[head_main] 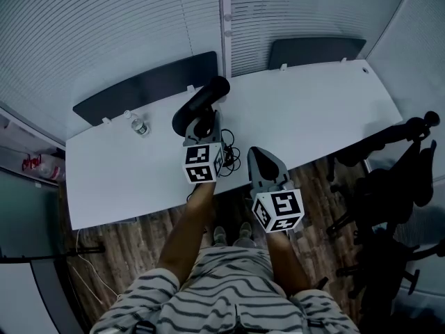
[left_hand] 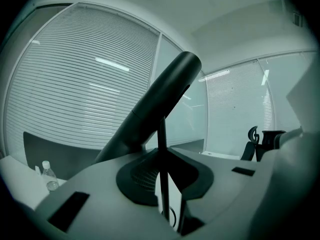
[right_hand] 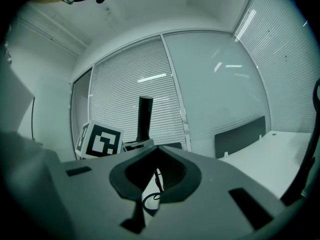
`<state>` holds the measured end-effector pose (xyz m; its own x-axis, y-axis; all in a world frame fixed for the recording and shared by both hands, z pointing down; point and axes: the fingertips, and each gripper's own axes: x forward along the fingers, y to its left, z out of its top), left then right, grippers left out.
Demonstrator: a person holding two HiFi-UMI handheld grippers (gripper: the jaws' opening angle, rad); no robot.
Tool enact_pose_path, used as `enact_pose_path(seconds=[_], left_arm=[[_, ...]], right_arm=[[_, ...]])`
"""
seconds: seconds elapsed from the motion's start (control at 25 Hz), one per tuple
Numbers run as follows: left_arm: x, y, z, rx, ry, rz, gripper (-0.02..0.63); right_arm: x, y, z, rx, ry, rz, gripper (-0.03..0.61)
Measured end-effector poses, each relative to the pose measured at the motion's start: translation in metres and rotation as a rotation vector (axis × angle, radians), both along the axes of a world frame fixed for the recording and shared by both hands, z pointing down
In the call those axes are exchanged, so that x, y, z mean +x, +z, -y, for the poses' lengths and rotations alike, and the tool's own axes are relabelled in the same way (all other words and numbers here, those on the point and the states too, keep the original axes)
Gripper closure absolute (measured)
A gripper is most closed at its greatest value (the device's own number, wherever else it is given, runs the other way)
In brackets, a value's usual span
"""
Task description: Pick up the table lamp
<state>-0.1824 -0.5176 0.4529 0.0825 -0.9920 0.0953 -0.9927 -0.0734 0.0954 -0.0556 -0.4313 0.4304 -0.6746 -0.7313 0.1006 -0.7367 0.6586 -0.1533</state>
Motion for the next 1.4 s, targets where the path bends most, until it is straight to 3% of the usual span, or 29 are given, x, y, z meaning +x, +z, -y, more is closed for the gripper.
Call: enact_pose_path(seconds=[0.8, 1.4], left_arm=[[0.013, -0.091, -0.063, 0.103, 0.074, 0.067, 0.568], [0.016, -0.102, -0.115, 0.131, 0.070, 0.065, 0.569]], right_arm=[[-0.012, -0.024, -0.001, 0.043, -0.054, 0.038, 0.568], [-0.030, -0.046, -0.011, 0.091, -0.100, 0.065, 0.568]])
